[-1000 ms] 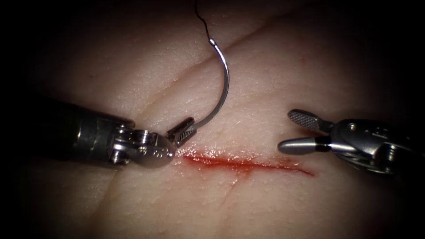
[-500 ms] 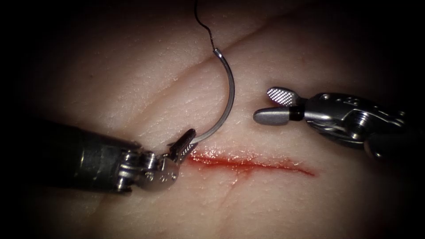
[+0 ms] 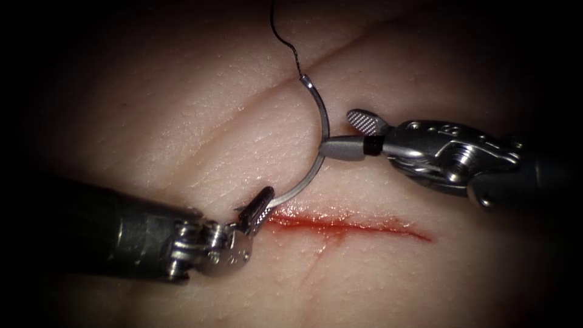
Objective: Wound Closure
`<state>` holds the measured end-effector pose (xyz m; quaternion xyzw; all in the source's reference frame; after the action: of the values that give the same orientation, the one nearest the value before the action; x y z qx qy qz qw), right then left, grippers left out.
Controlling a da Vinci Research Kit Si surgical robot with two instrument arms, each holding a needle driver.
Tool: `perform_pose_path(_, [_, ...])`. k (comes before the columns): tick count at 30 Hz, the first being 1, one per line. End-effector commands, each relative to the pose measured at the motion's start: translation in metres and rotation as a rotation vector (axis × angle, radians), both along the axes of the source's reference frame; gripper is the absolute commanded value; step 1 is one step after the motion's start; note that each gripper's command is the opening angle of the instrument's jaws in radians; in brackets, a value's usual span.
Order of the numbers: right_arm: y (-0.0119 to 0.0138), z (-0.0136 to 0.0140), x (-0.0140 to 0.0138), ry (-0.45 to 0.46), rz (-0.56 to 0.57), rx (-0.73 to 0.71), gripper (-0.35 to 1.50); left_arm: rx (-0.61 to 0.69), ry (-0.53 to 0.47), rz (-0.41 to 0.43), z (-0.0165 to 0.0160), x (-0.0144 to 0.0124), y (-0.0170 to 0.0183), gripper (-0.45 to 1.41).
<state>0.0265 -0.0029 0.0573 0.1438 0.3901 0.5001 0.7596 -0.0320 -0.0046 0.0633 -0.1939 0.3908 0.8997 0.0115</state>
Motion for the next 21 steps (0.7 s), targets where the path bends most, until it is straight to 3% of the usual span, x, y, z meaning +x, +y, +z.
perform_pose_path(1, [-0.0001,0.0004,0.0015,-0.018,0.001,-0.013,0.97,0.000,0.000,-0.003,0.0004,-0.0006,-0.0004,-0.45])
perform_pose_path(6, [0.0002,0.0010,0.0025,-0.091,0.002,-0.052,0.93,-0.003,0.007,-0.004,-0.0001,-0.0008,-0.0006,-0.45])
perform_pose_path(13, [0.0001,0.0014,0.0037,-0.120,-0.002,-0.075,0.85,-0.011,0.012,-0.004,-0.0007,-0.0009,-0.0006,-0.45])
perform_pose_path(14, [0.0000,0.0014,0.0038,-0.122,-0.005,-0.080,0.73,-0.012,0.017,0.000,-0.0008,-0.0010,-0.0006,-0.45])
perform_pose_path(15, [-0.0001,0.0014,0.0039,-0.125,-0.012,-0.090,0.43,-0.014,0.016,-0.002,-0.0009,-0.0010,-0.0006,-0.45])
perform_pose_path(16, [-0.0003,0.0013,0.0040,-0.131,-0.022,-0.103,-0.03,-0.017,0.019,-0.001,-0.0009,-0.0010,-0.0006,-0.45])
perform_pose_path(17, [-0.0004,0.0012,0.0041,-0.138,-0.015,-0.112,-0.35,-0.017,0.019,-0.001,-0.0010,-0.0009,-0.0006,-0.45])
perform_pose_path(21, [-0.0006,0.0010,0.0041,-0.194,-0.003,-0.146,-0.35,-0.019,0.024,0.003,-0.0010,-0.0009,-0.0006,-0.45])
